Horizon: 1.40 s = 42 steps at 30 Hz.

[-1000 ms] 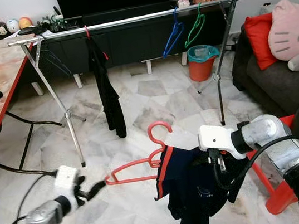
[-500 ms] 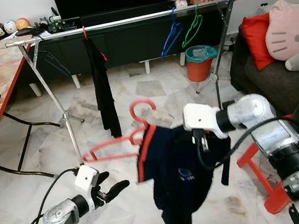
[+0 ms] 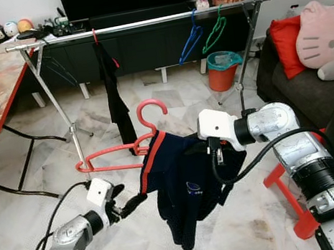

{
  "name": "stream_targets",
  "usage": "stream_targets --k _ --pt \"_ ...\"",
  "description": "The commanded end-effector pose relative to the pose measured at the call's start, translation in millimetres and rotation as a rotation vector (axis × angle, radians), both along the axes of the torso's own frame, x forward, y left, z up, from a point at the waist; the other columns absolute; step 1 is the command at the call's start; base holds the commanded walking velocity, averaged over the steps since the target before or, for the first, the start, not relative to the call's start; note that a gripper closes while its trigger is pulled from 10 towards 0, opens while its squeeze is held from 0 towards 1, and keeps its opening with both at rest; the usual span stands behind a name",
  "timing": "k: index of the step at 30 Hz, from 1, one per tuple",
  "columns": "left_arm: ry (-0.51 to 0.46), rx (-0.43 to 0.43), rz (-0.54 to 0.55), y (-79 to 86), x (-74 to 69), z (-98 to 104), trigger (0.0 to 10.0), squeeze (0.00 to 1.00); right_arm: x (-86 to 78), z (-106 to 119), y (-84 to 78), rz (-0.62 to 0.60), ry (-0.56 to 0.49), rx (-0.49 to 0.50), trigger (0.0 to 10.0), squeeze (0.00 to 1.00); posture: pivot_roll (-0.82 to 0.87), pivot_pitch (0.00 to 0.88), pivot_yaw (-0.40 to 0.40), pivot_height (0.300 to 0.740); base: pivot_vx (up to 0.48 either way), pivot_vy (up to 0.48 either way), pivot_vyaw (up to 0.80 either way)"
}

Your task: Hang hanger

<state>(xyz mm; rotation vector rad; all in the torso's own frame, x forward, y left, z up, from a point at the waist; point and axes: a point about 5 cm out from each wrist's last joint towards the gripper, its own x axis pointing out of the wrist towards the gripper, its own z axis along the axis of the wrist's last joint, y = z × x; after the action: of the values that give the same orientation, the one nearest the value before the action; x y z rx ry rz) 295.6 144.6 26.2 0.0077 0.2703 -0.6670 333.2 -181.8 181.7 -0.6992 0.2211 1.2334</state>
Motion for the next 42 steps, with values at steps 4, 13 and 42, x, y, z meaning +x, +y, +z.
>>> stream_targets --k 4,13,42 --pt "0.006 -0.006 -0.022 -4.2 0.0 -0.7 10.0 0.00 3.2 18.0 8.9 0.035 -0.059 0.033 0.0 0.00 -0.18 0.000 -0.041 0.740 0.000 0.000 0.00" --pt "0.007 0.004 -0.056 -14.1 1.4 -0.7 10.0 0.00 5.8 19.0 15.6 0.038 -0.061 0.050 0.0 0.00 -0.18 0.000 -0.044 0.740 0.000 0.000 0.00" --pt "0.035 0.014 -0.051 -10.5 -1.8 -6.6 0.0 0.00 6.6 11.8 16.0 0.019 -0.039 0.055 0.0 0.00 -0.18 0.000 -0.042 0.740 0.000 0.000 0.00"
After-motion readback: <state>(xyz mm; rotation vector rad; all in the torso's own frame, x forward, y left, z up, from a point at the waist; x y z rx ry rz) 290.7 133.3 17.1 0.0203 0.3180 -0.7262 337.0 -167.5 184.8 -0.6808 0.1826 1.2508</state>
